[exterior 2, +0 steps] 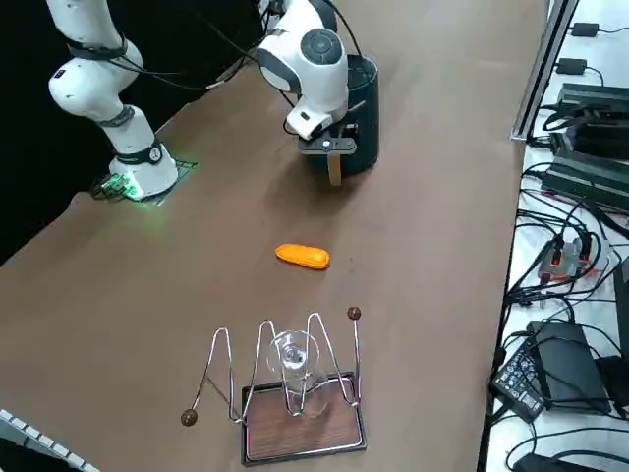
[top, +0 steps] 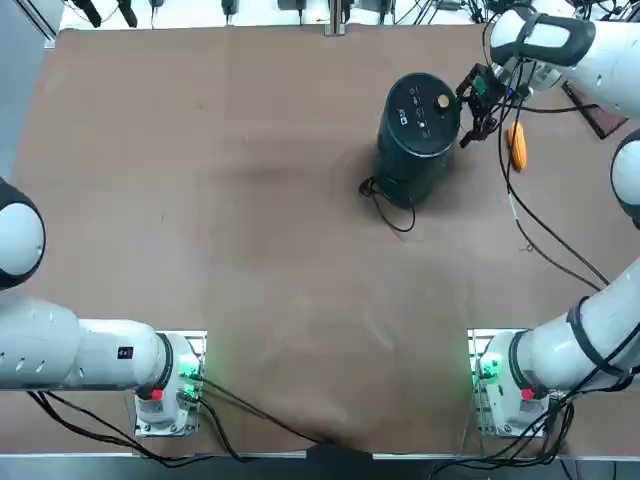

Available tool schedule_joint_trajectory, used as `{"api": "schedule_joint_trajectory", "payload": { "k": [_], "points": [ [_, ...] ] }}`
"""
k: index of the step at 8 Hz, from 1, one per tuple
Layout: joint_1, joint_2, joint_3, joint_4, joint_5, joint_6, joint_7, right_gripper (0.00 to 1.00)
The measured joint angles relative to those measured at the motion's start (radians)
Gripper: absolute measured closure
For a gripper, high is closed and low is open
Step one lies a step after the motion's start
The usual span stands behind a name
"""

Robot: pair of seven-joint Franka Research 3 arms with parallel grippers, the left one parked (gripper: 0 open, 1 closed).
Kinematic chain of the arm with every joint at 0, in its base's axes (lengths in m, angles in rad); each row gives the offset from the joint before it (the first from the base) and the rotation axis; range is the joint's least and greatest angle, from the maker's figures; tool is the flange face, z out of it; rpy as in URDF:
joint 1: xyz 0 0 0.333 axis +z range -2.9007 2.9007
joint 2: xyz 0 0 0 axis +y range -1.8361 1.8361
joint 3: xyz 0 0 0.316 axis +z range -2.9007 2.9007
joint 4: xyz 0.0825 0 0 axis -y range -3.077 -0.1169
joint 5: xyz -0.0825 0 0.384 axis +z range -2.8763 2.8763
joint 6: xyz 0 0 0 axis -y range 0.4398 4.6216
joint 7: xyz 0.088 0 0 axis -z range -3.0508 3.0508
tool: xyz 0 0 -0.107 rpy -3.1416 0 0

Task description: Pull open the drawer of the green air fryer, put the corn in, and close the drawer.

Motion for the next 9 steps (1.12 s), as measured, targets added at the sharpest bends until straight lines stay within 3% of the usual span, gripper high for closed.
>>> {"api": "schedule_joint_trajectory", "payload": {
  "k": [5,7,8,9],
  "points": [
    [0.017,0.004,0.002,-0.007,0.002,0.015,0.002,0.15],
    [0.018,0.008,0.002,-0.007,0.002,0.018,0.003,0.29],
    [0.018,0.009,0.001,-0.004,0.008,0.032,0.003,0.52],
    [0.018,0.009,0.001,-0.004,0.01,0.032,0.004,0.53]
  ]
}}
